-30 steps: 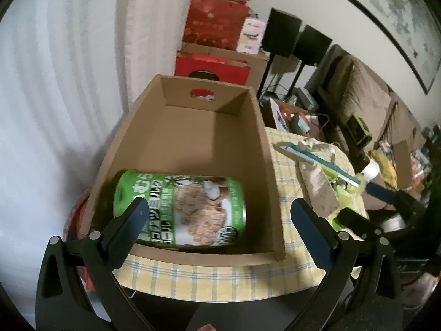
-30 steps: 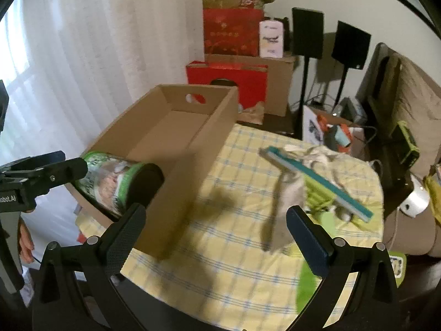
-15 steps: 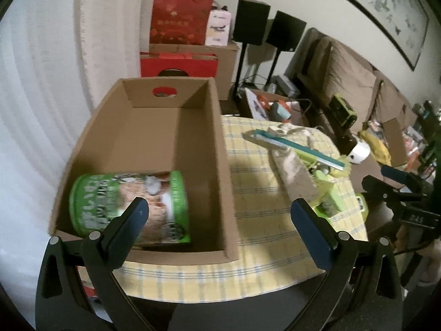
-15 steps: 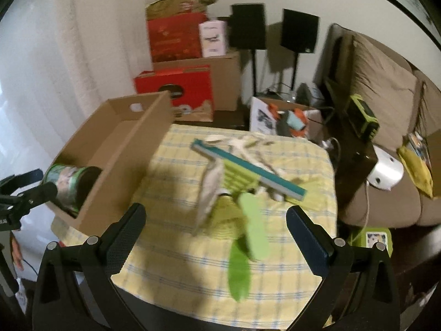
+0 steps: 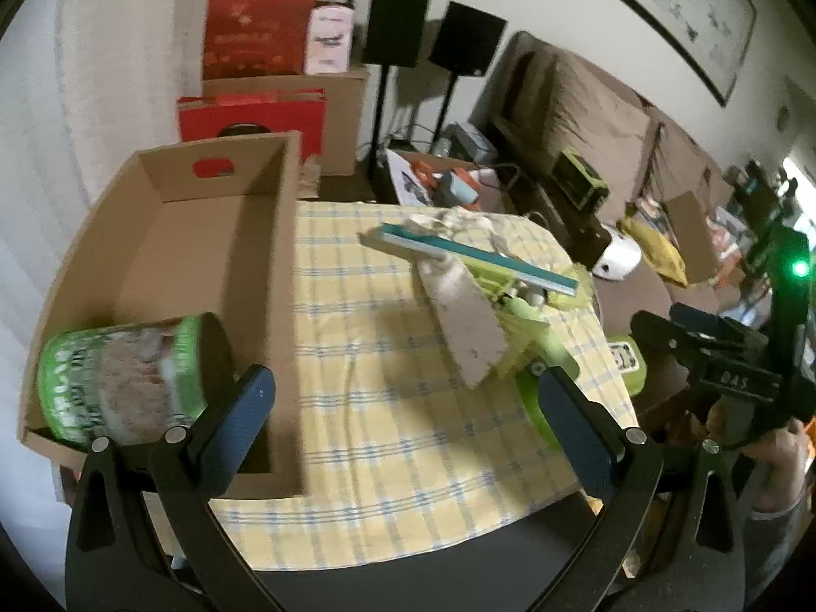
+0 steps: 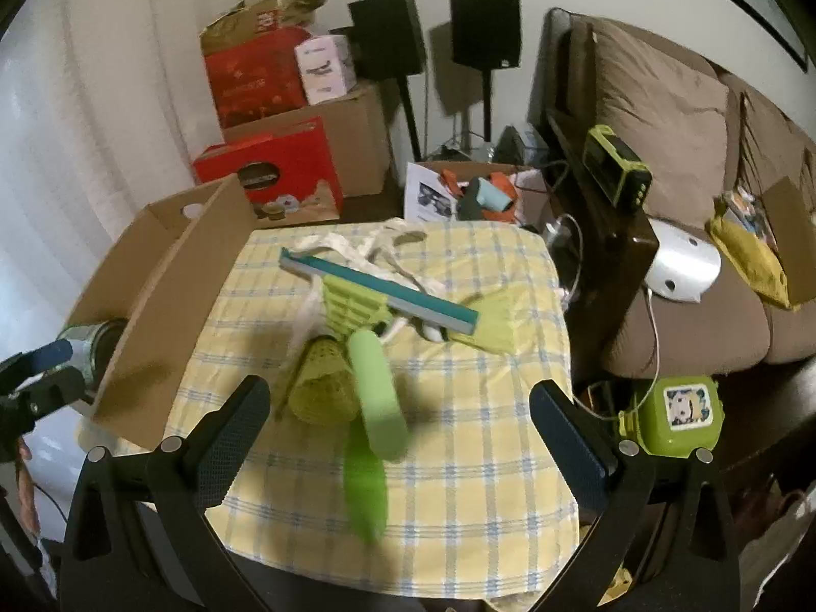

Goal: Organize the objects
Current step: 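Withdraw the left tool and move it toward the yellow shuttlecock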

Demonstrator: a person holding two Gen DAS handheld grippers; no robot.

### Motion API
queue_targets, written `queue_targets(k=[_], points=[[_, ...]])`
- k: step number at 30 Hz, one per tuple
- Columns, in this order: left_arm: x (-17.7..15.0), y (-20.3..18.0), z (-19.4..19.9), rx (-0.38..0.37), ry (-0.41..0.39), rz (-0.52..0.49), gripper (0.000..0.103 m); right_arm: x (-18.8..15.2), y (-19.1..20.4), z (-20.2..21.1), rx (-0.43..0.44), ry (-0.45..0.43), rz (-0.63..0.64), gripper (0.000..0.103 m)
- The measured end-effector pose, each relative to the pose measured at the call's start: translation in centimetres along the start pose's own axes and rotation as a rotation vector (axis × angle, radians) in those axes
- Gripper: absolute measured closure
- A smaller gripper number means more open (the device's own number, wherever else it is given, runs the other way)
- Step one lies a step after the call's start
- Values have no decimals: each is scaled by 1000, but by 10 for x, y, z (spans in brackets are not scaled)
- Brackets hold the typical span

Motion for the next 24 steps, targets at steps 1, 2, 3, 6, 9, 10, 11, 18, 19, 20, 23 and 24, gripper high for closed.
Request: queue_targets(k=[1,2,3,6,9,10,11,18,19,20,23,24], points=[[-2,-7,-3,-2,5,-17,0,-2,-4,0,0,-1,-10,1],[-3,-13,-5,-2,8,-31,0,-3,-7,0,1,-2,-17,1],[-5,-19,-7,0,11,-49,0,-5,-11,0,1,-3,-27,1],[-11,-36,-13,-3,13,-87,0,-8,-17,-1,3,-6,-41,1],[-15,-51,-21,-26,17,-108,0,-12,-24,-2,2,-16,-54,1],[-17,-56,-25,-36,22,-111,0,-14,-25,-3,1,-18,-52,1],[-19,-60,-29,-43,26,-111,0,-15,-26,-4,-2,-18,-45,2],[-29,-81,-50,-74,46,-136,2,-32,-30,-15,6,-5,-16,14],[-30,-84,-52,-70,42,-147,5,-34,-30,-17,11,-2,-18,20],[-30,-85,-54,-68,40,-153,9,-35,-30,-20,16,4,-20,22],[-31,-90,-60,-75,34,-171,17,-41,-27,-27,39,16,-18,30],[-30,-91,-61,-78,31,-173,19,-42,-25,-29,44,18,-12,32]])
Point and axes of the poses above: each gripper's, at about its wrist camera, not at the fingertips, and z roughly against the way its jaws point, y to its left, x to its top, the point moved 7 cm from there along -z, roughly the way its jaws point, and after that the axes turned 7 degrees about x, right-handed, at the moved point
